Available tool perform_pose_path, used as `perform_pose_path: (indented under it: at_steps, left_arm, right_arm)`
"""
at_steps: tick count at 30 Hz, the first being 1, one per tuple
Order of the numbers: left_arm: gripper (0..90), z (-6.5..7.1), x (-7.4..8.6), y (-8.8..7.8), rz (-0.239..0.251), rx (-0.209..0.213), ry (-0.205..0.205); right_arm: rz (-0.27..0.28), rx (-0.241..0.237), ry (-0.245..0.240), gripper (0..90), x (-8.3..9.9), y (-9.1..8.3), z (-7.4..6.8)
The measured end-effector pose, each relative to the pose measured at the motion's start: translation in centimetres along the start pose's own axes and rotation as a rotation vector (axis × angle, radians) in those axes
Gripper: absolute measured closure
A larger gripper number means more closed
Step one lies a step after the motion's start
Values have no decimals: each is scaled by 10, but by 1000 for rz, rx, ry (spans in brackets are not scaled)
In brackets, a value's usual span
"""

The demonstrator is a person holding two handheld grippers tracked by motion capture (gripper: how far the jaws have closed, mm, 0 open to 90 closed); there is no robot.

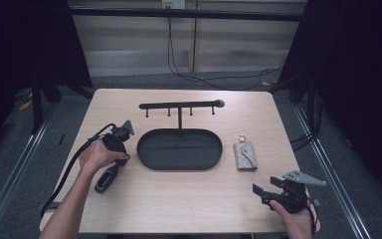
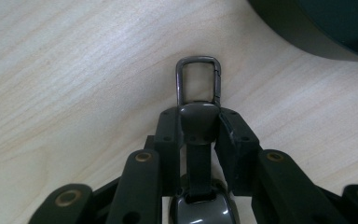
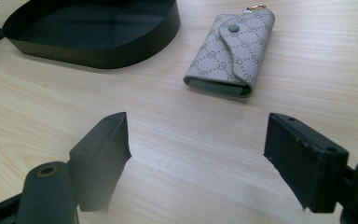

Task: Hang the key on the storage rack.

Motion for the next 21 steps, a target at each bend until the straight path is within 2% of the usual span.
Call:
perform_pose_path:
  at_steps: [1,7,14,21]
  left_arm:
    - [711,-1,1,-5,20,11,-4]
    - [711,-3,6,-18,57,31,-22]
    - [711,-4,13,-30,91,46,9]
    - [711,-4,21,-44,128,54,16]
  right_arm:
    - [0,1,-2,218,0,0,0]
    - [0,-1,0,218,-1,1,0]
    - [-1,-3,8,218,-1,1,2]
    - [0,4,8,218,0,1,2]
Point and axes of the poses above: each handheld gripper's, and its own axes: y roughly forward along the jaws, x roughly out of its underside, z roughly to its right, the point moved 10 cm from there along y, roughly forward along the jaws, and after that the axes turned 13 degrees about -z, right-handed, at the moved point
